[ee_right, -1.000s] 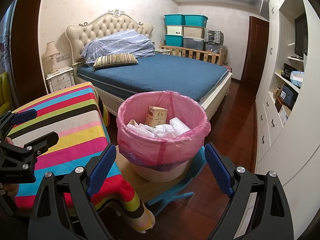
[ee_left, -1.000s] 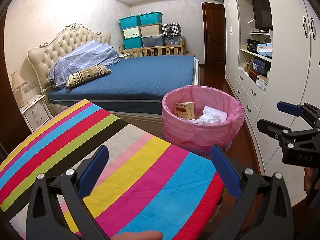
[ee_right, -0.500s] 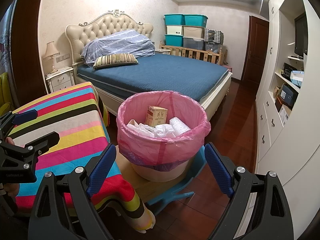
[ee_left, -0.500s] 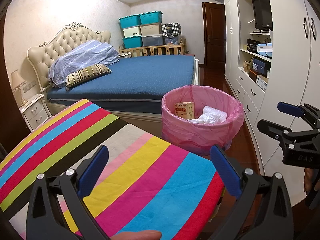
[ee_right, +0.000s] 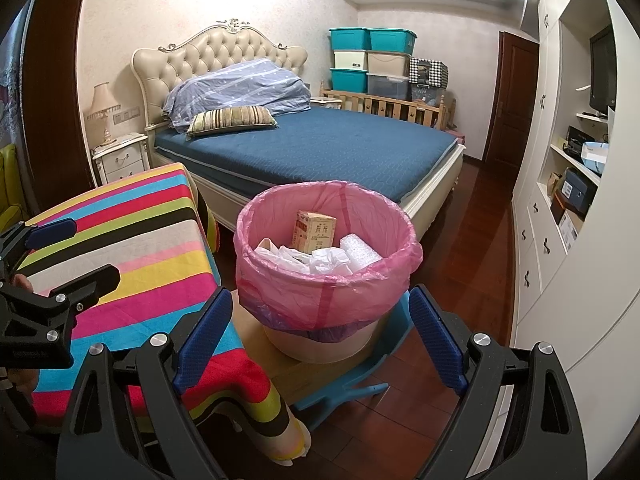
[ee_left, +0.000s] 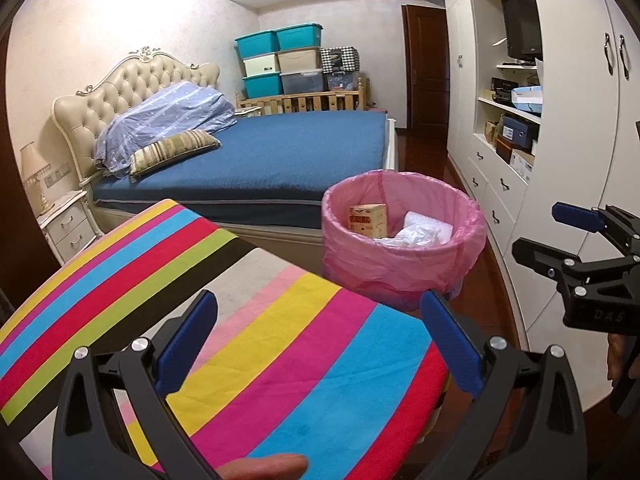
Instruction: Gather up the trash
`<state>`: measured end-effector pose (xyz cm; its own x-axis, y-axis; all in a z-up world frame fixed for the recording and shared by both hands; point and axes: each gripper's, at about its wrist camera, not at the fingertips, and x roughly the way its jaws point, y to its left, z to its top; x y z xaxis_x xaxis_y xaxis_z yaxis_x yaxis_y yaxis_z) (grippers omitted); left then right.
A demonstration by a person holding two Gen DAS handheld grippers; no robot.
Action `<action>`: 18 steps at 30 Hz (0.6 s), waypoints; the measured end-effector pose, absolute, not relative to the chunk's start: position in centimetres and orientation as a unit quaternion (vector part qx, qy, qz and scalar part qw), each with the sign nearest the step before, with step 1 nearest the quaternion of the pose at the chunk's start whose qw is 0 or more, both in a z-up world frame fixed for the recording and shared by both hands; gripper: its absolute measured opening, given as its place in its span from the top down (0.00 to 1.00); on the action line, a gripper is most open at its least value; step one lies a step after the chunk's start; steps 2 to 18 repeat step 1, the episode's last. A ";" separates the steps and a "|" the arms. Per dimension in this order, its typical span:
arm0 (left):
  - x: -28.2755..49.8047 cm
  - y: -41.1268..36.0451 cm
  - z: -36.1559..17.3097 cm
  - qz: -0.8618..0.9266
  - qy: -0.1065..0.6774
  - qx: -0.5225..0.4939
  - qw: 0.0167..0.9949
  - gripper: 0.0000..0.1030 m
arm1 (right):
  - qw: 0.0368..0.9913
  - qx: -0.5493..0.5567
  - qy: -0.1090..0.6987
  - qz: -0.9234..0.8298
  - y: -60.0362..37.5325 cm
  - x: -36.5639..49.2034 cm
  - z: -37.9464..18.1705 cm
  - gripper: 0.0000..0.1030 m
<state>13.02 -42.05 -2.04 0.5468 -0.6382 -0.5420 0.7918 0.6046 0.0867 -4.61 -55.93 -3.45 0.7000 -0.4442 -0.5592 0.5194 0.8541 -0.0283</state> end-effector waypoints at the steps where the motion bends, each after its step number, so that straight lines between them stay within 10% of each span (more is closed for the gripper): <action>1: 13.2 -41.7 -2.0 -0.409 0.237 0.161 0.866 0.05 | 0.920 0.065 0.286 -0.259 -55.8 -4.5 -3.5 0.18; 18: 13.2 -41.7 -2.0 -0.409 0.237 0.161 0.866 0.05 | 0.920 0.065 0.286 -0.259 -55.8 -4.5 -3.5 0.18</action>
